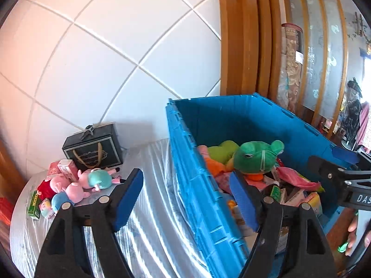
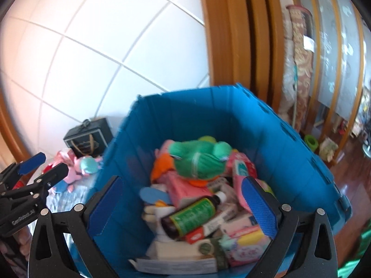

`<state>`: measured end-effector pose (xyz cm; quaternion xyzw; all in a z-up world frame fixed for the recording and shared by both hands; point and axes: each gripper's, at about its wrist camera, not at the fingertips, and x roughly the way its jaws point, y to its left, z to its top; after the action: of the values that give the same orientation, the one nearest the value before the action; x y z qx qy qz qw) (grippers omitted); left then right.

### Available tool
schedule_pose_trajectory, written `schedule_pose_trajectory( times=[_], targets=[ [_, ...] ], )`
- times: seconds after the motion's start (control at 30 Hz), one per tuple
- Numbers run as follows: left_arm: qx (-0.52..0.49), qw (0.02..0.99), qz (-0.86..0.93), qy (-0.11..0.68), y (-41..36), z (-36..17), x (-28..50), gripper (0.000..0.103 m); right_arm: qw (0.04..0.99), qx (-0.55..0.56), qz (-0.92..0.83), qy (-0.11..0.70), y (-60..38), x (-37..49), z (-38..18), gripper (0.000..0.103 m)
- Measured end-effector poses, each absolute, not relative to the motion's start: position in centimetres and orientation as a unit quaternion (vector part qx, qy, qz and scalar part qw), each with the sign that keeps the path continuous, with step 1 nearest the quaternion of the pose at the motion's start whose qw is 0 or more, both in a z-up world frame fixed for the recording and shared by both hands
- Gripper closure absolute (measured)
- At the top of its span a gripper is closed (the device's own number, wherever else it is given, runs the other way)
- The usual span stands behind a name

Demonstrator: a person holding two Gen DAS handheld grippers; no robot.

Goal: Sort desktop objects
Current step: 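Move both tools back from the crate toward the remaining items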

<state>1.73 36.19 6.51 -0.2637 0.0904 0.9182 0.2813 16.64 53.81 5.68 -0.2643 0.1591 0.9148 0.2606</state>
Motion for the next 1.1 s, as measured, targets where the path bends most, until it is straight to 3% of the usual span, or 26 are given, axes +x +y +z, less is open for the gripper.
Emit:
schedule_pose_trajectory(
  times=[0.6, 0.87, 1.1],
  targets=[
    [-0.362, 0.111, 0.925, 0.027, 6.8, -1.8, -9.5, 0.027, 0.143, -0.267, 0.949, 0.087, 36.6, 1.3, 9.0, 0.000],
    [-0.418, 0.031, 0.908, 0.015, -3.9, -6.8, -16.3, 0.027, 0.091, -0.318, 0.940, 0.088, 32.7, -9.1, 6.8, 0.000],
    [-0.464, -0.014, 0.885, -0.034, -9.8, -11.2, -23.8, 0.027, 0.076, -0.389, 0.913, 0.095, 33.0, -18.9, 1.2, 0.000]
  ],
)
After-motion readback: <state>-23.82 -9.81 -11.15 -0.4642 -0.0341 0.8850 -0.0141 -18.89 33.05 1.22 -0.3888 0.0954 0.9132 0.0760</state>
